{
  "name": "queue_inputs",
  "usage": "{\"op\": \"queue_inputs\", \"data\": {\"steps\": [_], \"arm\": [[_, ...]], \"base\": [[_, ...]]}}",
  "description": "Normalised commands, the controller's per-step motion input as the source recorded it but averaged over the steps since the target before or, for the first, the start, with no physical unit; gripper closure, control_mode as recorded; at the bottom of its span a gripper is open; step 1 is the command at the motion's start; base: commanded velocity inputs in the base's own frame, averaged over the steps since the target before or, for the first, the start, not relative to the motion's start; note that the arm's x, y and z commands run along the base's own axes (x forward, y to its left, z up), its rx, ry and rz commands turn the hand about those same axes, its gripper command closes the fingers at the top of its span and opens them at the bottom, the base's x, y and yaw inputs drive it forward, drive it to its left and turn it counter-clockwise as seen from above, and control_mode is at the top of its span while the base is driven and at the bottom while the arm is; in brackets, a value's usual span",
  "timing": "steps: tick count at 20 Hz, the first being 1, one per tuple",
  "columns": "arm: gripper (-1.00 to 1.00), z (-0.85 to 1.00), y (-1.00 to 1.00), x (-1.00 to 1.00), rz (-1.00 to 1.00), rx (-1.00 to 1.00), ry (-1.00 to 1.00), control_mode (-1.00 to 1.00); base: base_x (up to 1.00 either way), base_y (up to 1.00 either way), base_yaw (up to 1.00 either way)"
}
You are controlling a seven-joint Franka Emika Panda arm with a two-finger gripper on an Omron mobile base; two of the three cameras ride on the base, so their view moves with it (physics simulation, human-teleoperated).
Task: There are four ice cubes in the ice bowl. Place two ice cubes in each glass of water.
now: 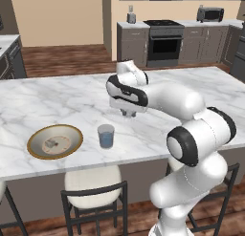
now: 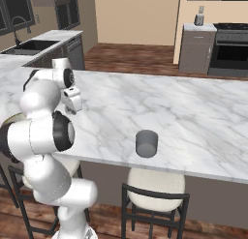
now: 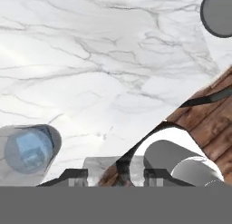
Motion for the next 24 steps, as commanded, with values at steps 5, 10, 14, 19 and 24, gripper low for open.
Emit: {"op": "queue_inputs", "data": {"steps": [5, 10, 14, 19, 24], "arm": [[1.00, 0.15, -1.00, -0.01, -0.37, 0.00, 0.17, -1.00], [1.00, 0.05, -1.00, 0.00, -0.24, 0.00, 0.28, -1.00], [1.00, 0.09, -1.00, -0.11, -0.17, 0.00, 0.27, -1.00], [1.00, 0.00, -1.00, -0.50, -0.10, 0.00, -0.09, -1.00], [1.00, -0.07, -0.86, -0.52, -0.03, 0.00, -0.31, -1.00]], "base": [[0.00, 0.00, 0.00], [0.00, 0.00, 0.00], [0.00, 0.00, 0.00], [0.00, 0.00, 0.00], [0.00, 0.00, 0.00]]}}
